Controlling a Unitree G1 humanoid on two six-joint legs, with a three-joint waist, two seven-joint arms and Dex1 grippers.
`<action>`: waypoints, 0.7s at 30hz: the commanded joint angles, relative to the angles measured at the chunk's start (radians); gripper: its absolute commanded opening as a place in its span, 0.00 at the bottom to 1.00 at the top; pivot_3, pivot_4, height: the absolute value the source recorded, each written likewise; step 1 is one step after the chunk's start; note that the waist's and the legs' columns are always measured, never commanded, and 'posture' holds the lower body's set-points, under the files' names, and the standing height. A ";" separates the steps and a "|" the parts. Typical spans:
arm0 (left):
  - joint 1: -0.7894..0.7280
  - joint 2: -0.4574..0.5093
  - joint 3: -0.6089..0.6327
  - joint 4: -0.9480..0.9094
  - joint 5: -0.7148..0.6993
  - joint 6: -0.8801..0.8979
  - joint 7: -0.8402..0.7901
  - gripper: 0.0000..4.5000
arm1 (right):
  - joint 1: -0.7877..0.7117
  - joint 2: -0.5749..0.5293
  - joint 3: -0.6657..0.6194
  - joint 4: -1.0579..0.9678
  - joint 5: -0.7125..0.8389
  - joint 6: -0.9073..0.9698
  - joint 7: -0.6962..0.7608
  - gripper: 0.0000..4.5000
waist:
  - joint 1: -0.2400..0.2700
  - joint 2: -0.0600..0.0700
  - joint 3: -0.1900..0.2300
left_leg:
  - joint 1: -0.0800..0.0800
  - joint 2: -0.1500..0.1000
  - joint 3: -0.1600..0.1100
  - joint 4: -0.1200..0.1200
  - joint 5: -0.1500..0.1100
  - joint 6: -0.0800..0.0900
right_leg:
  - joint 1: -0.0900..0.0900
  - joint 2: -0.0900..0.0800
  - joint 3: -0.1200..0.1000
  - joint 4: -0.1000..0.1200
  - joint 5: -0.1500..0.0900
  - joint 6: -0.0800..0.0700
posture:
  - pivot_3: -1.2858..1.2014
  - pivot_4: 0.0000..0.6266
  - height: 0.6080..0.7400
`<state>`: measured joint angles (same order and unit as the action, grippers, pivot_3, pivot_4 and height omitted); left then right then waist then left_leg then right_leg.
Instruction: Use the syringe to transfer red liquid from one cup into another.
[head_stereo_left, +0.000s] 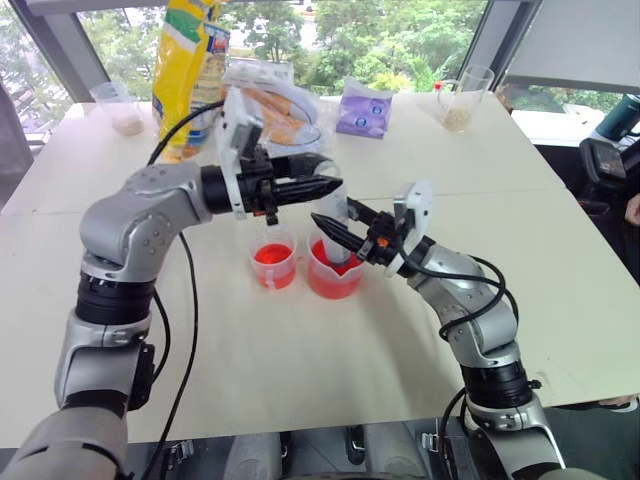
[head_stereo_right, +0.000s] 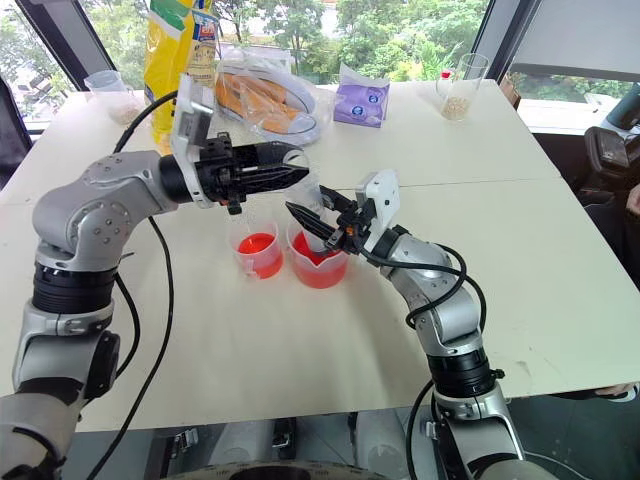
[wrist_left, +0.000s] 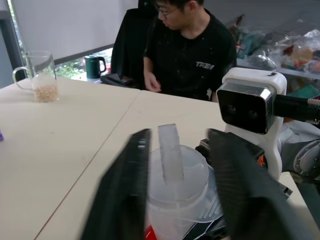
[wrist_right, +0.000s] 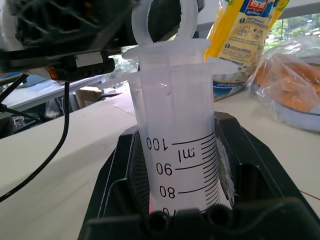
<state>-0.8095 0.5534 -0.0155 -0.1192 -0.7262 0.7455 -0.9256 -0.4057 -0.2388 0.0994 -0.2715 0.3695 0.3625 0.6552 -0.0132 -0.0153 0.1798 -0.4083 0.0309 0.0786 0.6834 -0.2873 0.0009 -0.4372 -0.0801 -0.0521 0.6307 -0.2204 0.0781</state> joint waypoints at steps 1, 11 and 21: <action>-0.010 0.006 0.009 -0.026 -0.007 0.007 -0.018 0.01 | -0.010 -0.004 -0.002 -0.030 0.004 -0.020 -0.003 0.31 | 0.000 0.000 0.000 | 0.000 0.000 0.000 0.000 0.000 0.000 | 0.000 0.000 0.000 0.000 0.000 0.000 | 0.52 0.24 1.00; -0.061 0.007 0.042 -0.008 -0.002 -0.004 -0.002 0.01 | 0.010 -0.018 0.008 0.011 0.002 -0.031 0.022 0.31 | 0.001 0.000 0.000 | 0.000 0.000 0.000 0.000 0.000 0.000 | 0.000 0.000 0.000 0.000 0.000 0.000 | 0.52 0.24 1.00; -0.108 0.018 0.063 0.028 0.018 -0.021 0.001 0.01 | 0.038 -0.028 0.035 0.053 0.009 -0.030 0.049 0.31 | 0.001 0.000 0.000 | 0.000 0.000 0.000 0.000 0.000 0.000 | 0.000 0.000 0.000 0.000 0.000 0.000 | 0.52 0.24 1.00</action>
<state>-0.8508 0.5553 -0.0249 -0.0790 -0.7092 0.7595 -0.9443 -0.3982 -0.2526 0.1122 -0.2313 0.3773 0.3181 0.6778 -0.0124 -0.0153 0.1798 -0.4082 0.0308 0.0785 0.6835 -0.2873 0.0009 -0.4368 -0.0801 -0.0522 0.6306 -0.2204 0.0781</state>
